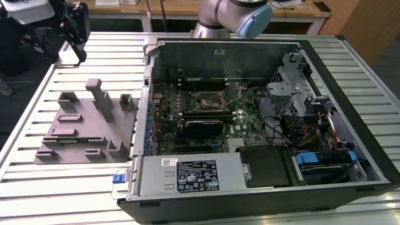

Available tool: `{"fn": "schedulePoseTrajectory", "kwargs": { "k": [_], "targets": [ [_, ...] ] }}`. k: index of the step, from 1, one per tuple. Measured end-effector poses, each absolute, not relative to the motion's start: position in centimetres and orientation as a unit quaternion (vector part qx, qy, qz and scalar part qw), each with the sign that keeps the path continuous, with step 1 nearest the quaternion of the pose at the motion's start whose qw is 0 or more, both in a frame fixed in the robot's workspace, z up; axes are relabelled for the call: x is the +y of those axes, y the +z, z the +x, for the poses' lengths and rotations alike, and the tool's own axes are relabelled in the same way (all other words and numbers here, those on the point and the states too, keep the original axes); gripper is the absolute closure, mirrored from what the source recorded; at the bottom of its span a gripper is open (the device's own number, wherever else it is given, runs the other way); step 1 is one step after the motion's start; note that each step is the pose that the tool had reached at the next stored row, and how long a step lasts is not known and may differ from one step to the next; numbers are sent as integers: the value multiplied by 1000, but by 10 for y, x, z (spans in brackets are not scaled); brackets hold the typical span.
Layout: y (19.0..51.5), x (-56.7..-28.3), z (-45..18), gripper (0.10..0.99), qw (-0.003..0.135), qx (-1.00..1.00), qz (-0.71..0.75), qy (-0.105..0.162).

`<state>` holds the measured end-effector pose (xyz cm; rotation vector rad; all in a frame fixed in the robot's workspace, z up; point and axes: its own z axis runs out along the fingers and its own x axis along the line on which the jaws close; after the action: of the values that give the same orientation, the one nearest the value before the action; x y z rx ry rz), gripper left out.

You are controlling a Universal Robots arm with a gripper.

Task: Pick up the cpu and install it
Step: 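Pick up the cpu and move it towards the insertion slot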

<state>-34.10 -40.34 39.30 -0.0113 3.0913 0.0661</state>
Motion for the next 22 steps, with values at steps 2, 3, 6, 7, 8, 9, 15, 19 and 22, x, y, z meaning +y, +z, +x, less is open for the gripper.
{"fn": "schedulePoseTrajectory", "kwargs": {
  "k": [2, 3, 6, 7, 8, 9, 15, 19, 22],
  "targets": [
    [393, -403, -338, 545, 25, 999, -4, 21],
    [393, -403, -337, 545, 25, 999, -4, 21],
    [393, -403, -333, 545, 25, 999, -4, 21],
    [393, -403, -331, 545, 25, 999, -4, 21],
    [393, -403, -330, 545, 25, 999, -4, 21],
    [393, -403, -329, 545, 25, 999, -4, 21],
    [393, -403, -321, 545, 25, 999, -4, 21],
    [393, -403, -315, 545, 25, 999, -4, 21],
    [393, -403, -312, 545, 25, 999, -4, 21]
  ]
}}
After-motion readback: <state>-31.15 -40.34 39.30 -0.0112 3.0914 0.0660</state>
